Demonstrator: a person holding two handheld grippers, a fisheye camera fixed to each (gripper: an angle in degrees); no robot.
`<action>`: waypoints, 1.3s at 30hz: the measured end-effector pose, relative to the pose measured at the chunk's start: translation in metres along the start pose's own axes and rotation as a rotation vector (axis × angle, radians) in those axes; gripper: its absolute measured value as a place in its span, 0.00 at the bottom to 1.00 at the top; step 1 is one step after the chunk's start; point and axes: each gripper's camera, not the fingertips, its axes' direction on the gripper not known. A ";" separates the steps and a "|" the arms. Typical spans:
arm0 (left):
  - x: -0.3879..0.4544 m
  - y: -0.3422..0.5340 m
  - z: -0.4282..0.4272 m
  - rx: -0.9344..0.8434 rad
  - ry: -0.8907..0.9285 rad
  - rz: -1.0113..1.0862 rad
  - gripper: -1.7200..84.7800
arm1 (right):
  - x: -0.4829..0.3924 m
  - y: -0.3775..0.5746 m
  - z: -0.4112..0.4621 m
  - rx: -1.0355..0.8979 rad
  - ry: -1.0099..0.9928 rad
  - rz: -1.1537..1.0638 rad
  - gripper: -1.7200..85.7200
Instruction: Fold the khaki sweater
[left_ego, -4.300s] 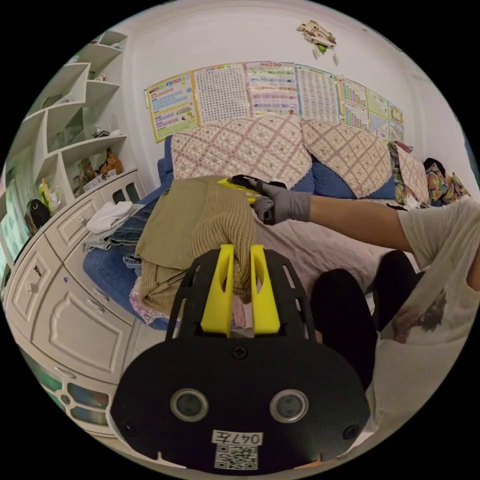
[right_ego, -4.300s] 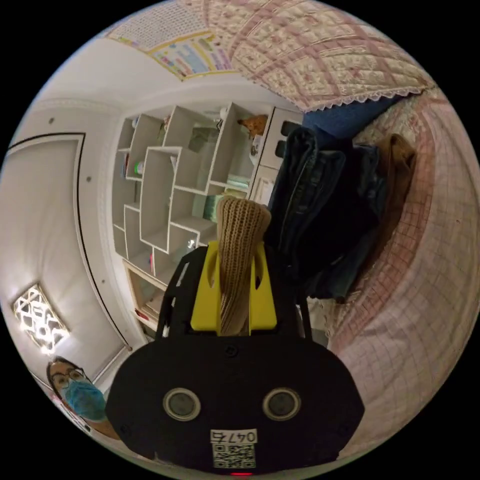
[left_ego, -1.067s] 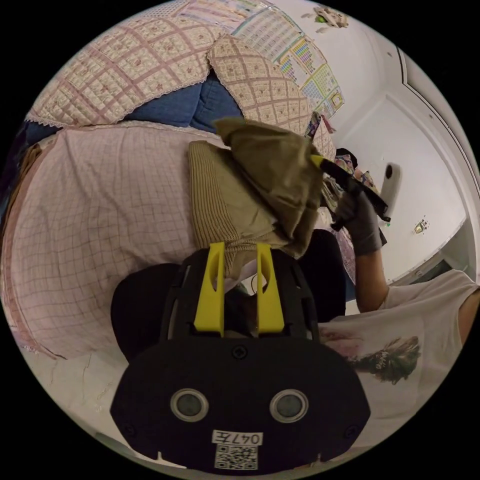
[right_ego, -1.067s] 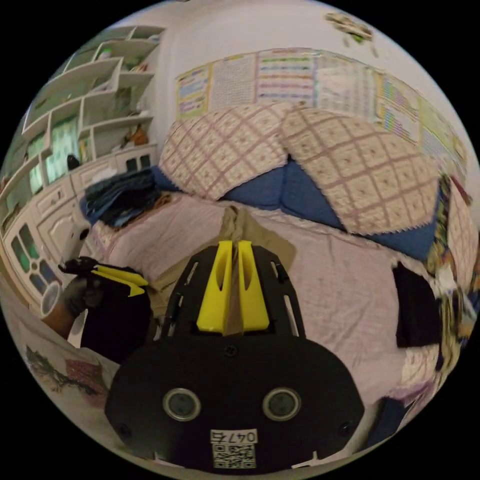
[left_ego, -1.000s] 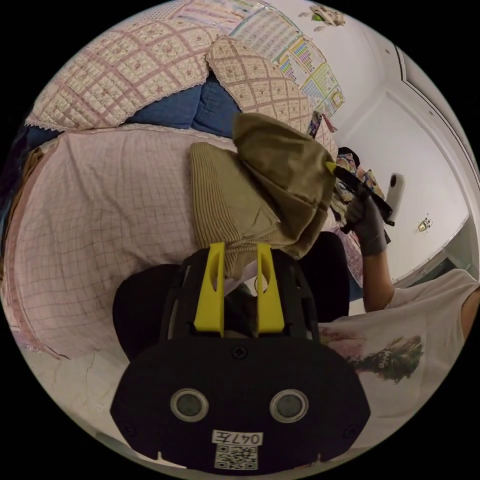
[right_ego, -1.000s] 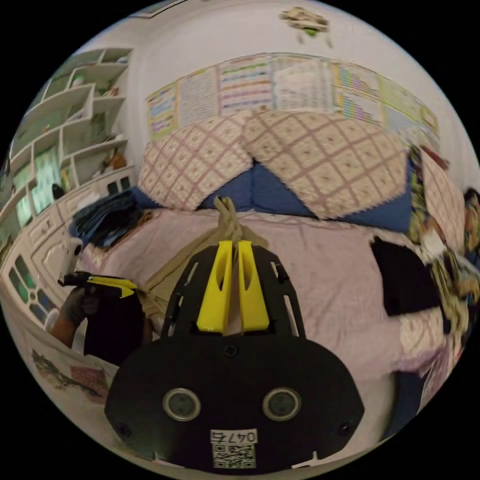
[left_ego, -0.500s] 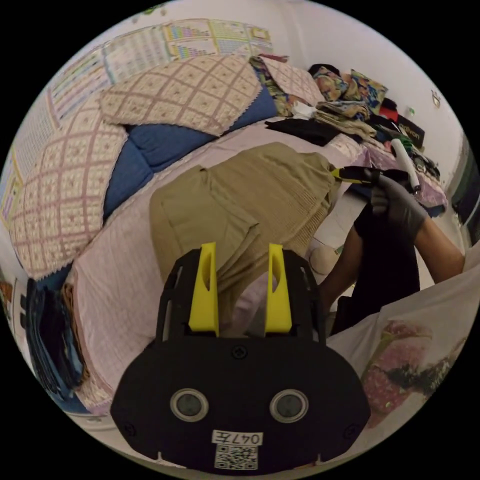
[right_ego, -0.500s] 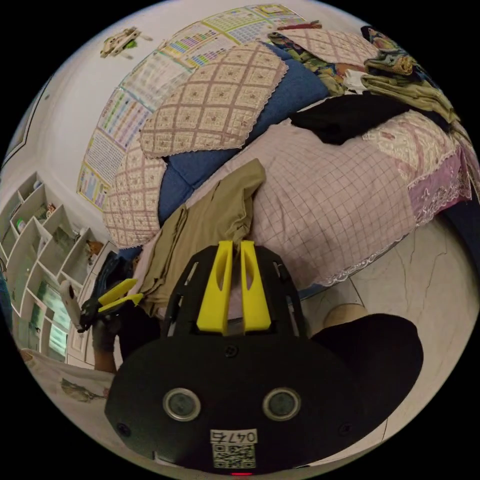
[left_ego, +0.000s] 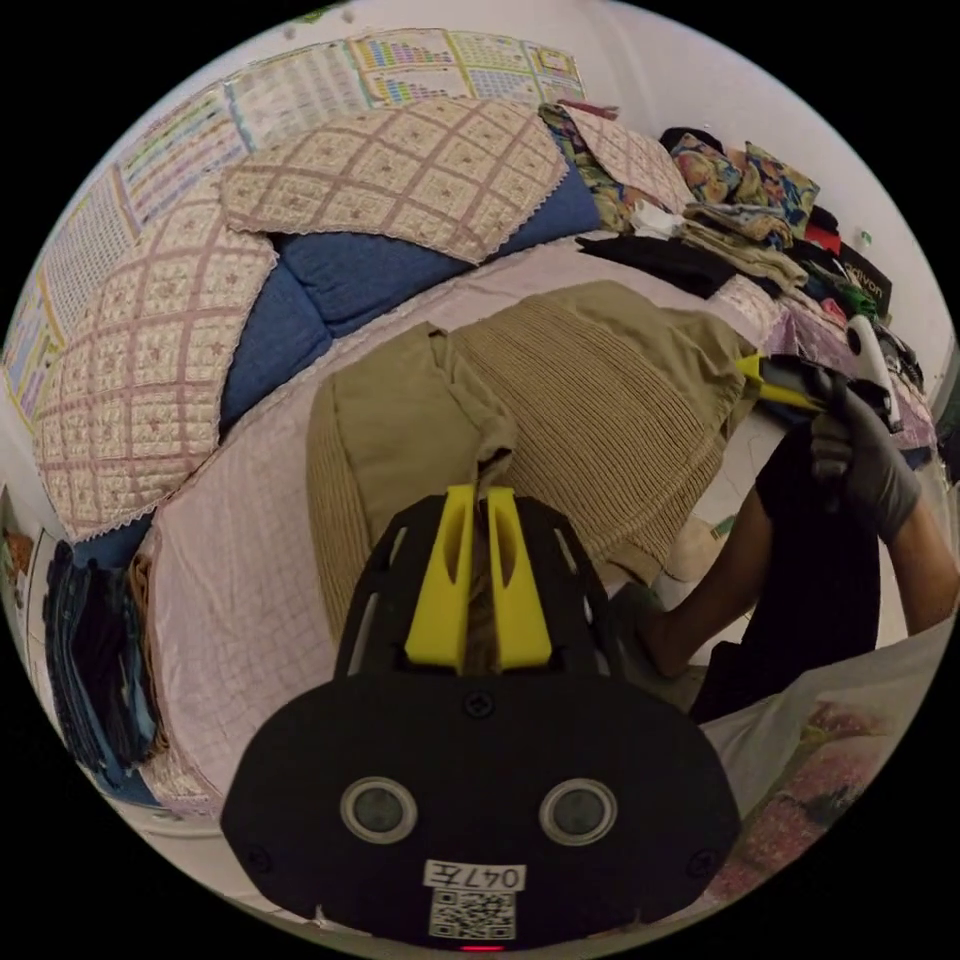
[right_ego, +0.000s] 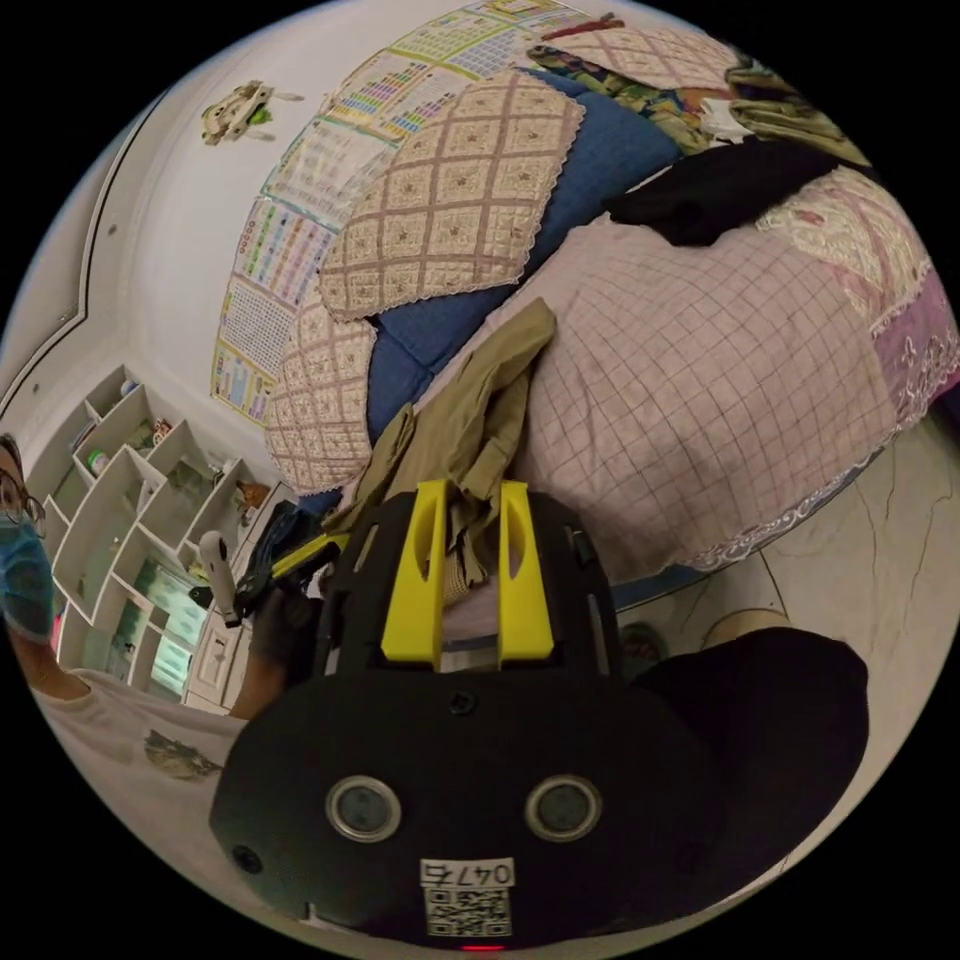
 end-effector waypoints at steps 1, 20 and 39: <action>-0.009 0.008 -0.001 0.013 0.012 -0.012 0.02 | 0.009 0.001 -0.002 0.002 -0.013 0.008 0.07; -0.401 0.503 0.082 0.268 0.454 -1.184 0.01 | 0.098 0.014 -0.018 -0.008 0.048 0.119 0.18; -0.506 0.564 0.125 0.280 0.335 -0.921 0.01 | 0.050 -0.055 -0.014 -0.130 -0.057 -0.043 0.01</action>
